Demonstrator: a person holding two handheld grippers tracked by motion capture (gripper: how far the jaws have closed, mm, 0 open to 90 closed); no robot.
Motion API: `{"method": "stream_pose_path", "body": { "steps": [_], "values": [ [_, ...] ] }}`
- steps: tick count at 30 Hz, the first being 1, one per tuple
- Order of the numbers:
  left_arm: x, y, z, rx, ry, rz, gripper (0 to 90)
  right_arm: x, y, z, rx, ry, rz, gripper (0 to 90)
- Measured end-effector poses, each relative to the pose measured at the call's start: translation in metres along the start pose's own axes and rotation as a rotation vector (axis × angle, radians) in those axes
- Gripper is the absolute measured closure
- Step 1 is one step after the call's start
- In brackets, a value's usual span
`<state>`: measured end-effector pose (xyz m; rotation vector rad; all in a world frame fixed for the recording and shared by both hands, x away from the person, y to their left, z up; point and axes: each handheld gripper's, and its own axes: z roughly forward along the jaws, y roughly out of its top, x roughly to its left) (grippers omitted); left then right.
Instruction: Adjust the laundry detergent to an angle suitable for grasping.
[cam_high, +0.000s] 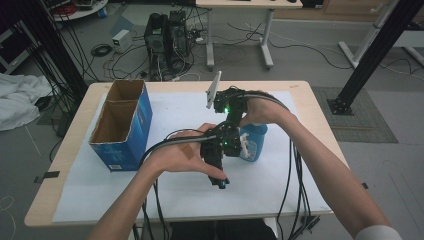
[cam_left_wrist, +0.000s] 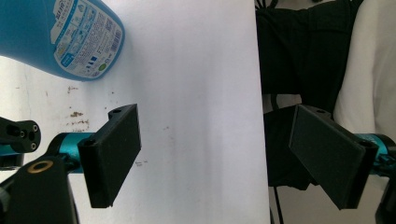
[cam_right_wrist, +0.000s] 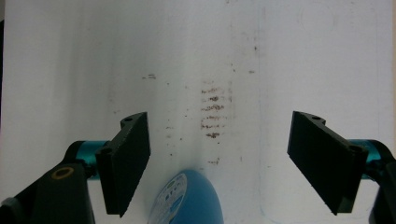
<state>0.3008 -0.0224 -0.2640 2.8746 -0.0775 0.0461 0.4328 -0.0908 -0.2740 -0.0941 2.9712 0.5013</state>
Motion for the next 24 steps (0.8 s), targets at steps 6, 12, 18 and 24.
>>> {"method": "stream_pose_path", "body": {
  "steps": [6, 12, 18, 24],
  "values": [
    [-0.0012, -0.0002, -0.0011, 0.0, 0.004, 0.0, 16.8, -0.0018, -0.0007, -0.0014, 0.011, 0.002, -0.034, 20.5],
    [-0.0015, -0.0008, -0.0013, 0.002, 0.004, -0.004, 16.8, -0.003, -0.0016, -0.0015, 0.015, -0.001, -0.037, 20.5],
    [-0.003, 0.0002, -0.0023, 0.0, 0.004, 0.0, 16.8, -0.0016, -0.0007, -0.0027, 0.016, 0.0, -0.037, 20.6],
    [-0.0037, -0.0005, -0.0035, -0.003, 0.005, 0.001, 16.8, -0.0013, 0.0004, -0.002, 0.014, 0.001, -0.017, 20.6]
  ]
}}
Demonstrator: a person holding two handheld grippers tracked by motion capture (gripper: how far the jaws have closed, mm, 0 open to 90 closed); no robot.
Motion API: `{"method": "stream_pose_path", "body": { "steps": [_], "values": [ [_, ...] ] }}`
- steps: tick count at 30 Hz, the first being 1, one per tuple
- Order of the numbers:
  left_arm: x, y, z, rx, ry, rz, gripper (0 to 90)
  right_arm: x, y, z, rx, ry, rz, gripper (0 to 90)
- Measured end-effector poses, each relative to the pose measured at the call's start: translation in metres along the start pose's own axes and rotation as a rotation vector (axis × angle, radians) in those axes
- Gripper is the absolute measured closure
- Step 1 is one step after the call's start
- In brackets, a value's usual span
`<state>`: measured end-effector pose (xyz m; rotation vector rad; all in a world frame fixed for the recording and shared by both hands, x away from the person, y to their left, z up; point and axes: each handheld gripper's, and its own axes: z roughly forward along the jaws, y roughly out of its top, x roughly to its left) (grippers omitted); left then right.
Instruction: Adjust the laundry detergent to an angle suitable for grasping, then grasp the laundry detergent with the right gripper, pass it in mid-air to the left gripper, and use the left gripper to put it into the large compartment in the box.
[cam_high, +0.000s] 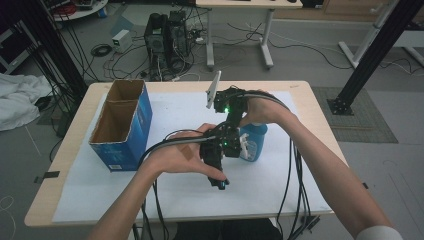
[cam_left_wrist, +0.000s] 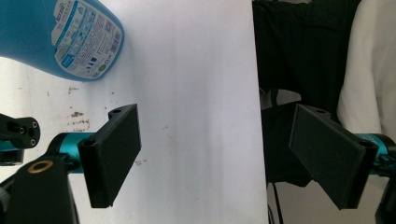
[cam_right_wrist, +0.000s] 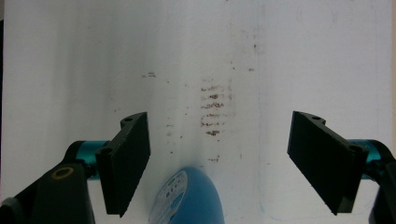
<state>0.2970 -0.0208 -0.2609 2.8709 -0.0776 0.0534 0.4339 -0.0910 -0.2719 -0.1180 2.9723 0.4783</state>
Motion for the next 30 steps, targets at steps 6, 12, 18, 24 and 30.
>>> {"method": "stream_pose_path", "body": {
  "steps": [6, 12, 18, 24, 30],
  "values": [
    [0.0, -0.0008, 0.0011, 0.004, -0.006, 0.002, 16.8, 0.0, 0.001, 0.0024, 0.009, 0.002, -0.006, 20.5],
    [-0.0003, -0.0016, 0.0018, 0.006, -0.007, -0.003, 16.8, -0.001, 0.0001, 0.0023, 0.007, 0.004, 0.002, 20.6],
    [-0.001, -0.0002, 0.0016, 0.008, -0.007, 0.004, 16.8, 0.0007, -0.0004, 0.0012, 0.016, 0.003, 0.0, 20.6],
    [-0.0018, 0.0029, 0.0008, 0.01, -0.007, 0.016, 16.8, 0.0026, -0.001, -0.0028, 0.009, 0.002, 0.007, 20.5],
    [-0.0026, 0.001, 0.0006, 0.012, -0.007, 0.013, 16.8, 0.0008, -0.003, -0.0056, 0.001, 0.002, 0.005, 20.6]
  ]
}}
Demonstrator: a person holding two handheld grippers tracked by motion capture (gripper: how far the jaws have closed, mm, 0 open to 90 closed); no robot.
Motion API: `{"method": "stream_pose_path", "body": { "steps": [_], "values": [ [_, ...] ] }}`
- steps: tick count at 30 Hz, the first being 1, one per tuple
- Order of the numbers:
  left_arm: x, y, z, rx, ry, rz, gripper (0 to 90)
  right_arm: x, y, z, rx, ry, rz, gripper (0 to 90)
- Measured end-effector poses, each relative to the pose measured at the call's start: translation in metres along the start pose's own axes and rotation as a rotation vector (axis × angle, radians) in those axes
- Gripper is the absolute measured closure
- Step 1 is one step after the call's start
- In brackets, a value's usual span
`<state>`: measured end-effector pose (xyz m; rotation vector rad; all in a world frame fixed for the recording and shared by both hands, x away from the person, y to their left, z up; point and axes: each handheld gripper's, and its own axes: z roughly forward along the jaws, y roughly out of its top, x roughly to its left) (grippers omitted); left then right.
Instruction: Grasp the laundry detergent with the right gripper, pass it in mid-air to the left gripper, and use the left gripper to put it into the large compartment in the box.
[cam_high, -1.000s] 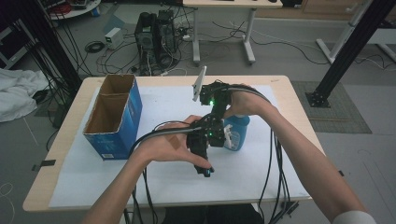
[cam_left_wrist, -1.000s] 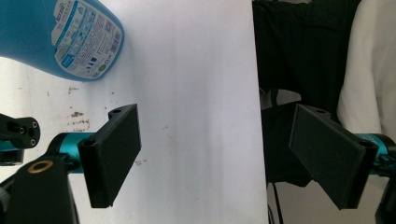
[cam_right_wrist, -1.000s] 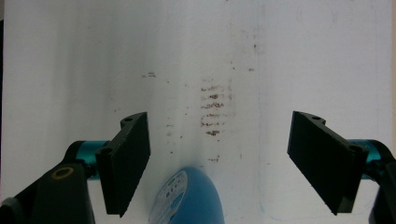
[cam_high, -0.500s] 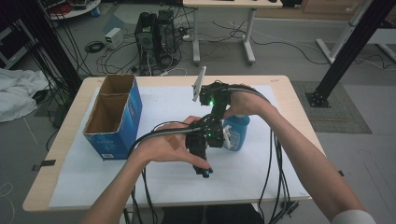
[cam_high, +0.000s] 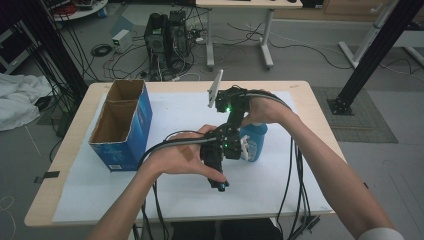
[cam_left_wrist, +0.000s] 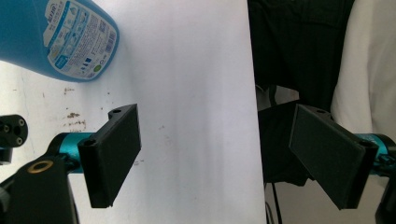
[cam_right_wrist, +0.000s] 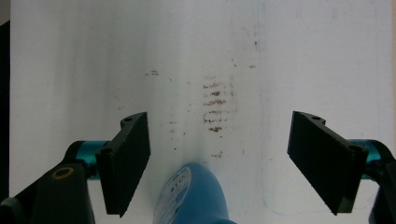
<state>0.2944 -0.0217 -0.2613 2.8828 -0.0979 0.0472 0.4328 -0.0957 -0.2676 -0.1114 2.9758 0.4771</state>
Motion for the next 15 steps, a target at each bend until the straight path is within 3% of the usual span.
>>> {"method": "stream_pose_path", "body": {
  "steps": [1, 3, 4, 7, 8, 9, 15],
  "values": [
    [0.0, 0.0, 0.0, -0.003, 0.001, -0.003, 16.8, 0.002, 0.0, 0.0, -0.013, -0.001, 0.036, 20.6],
    [0.0, -0.001, -0.001, -0.002, 0.001, -0.002, 16.7, 0.002, 0.0, -0.001, -0.015, 0.001, 0.036, 20.6],
    [0.0, -0.001, 0.0, -0.004, 0.001, -0.004, 16.8, 0.0, 0.0, -0.003, -0.01, 0.003, 0.009, 20.5],
    [0.0, -0.002, -0.001, -0.002, -0.001, -0.003, 16.8, 0.001, 0.0, -0.006, -0.021, 0.0, 0.04, 20.5],
    [0.0, -0.002, 0.0, -0.003, 0.0, -0.004, 16.8, -0.001, -0.001, -0.009, -0.009, -0.001, 0.003, 20.5],
    [0.0, -0.002, 0.0, -0.002, -0.001, -0.004, 16.8, 0.001, -0.001, -0.01, -0.025, -0.003, 0.043, 20.5],
    [0.0, -0.001, 0.0, -0.004, -0.002, -0.004, 16.8, 0.001, -0.007, -0.022, -0.036, -0.01, 0.058, 20.5]
  ]
}}
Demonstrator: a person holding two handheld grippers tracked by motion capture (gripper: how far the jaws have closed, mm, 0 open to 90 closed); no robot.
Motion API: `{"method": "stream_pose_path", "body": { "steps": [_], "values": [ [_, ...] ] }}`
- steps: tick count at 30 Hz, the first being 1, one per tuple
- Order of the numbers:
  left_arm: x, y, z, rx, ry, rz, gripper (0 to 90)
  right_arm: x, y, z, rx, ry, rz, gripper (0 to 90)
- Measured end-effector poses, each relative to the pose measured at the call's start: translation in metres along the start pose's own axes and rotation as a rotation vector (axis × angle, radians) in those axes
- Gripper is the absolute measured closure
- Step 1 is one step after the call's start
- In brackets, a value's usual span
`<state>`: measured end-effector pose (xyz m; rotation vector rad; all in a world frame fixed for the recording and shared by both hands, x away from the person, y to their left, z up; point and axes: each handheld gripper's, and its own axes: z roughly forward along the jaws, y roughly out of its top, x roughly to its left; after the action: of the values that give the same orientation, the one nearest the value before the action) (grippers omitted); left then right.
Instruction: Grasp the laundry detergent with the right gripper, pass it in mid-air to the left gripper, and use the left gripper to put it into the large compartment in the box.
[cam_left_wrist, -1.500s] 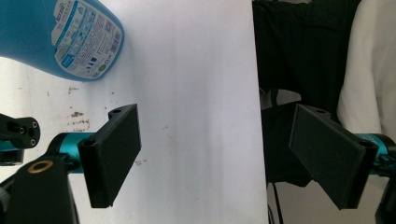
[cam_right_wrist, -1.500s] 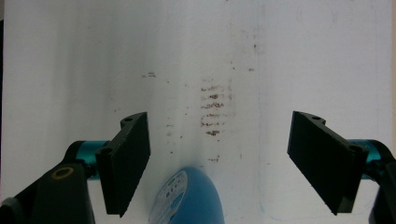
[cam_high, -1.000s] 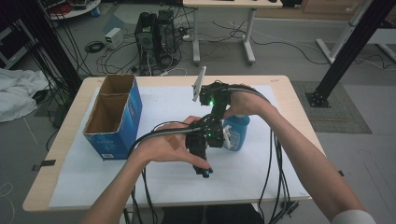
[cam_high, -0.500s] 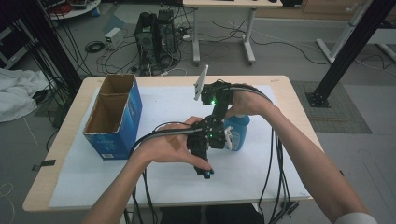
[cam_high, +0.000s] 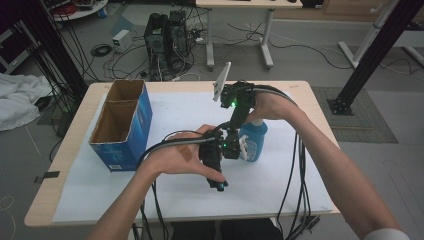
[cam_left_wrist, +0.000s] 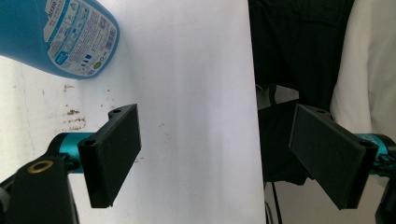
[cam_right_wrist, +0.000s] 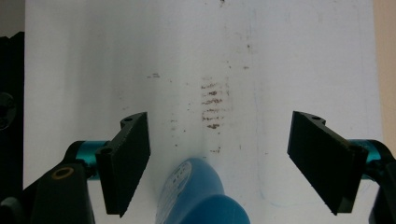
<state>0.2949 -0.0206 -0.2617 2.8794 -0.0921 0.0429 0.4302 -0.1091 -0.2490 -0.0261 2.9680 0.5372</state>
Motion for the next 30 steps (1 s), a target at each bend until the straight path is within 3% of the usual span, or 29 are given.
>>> {"method": "stream_pose_path", "body": {
  "steps": [6, 8, 19, 30],
  "values": [
    [0.001, 0.001, 0.001, 0.003, -0.002, -0.001, 16.8, 0.0, -0.007, -0.012, -0.004, -0.016, 0.007, 20.6],
    [0.001, 0.001, 0.001, 0.005, -0.003, -0.001, 16.8, 0.001, -0.011, -0.015, -0.024, -0.025, 0.02, 20.5],
    [0.001, 0.001, 0.001, 0.007, -0.005, -0.002, 16.8, 0.002, -0.033, -0.039, -0.023, -0.05, 0.075, 20.5],
    [0.0, 0.002, 0.002, 0.004, -0.004, -0.004, 16.8, 0.008, -0.056, -0.049, -0.013, -0.073, 0.103, 20.5]
  ]
}}
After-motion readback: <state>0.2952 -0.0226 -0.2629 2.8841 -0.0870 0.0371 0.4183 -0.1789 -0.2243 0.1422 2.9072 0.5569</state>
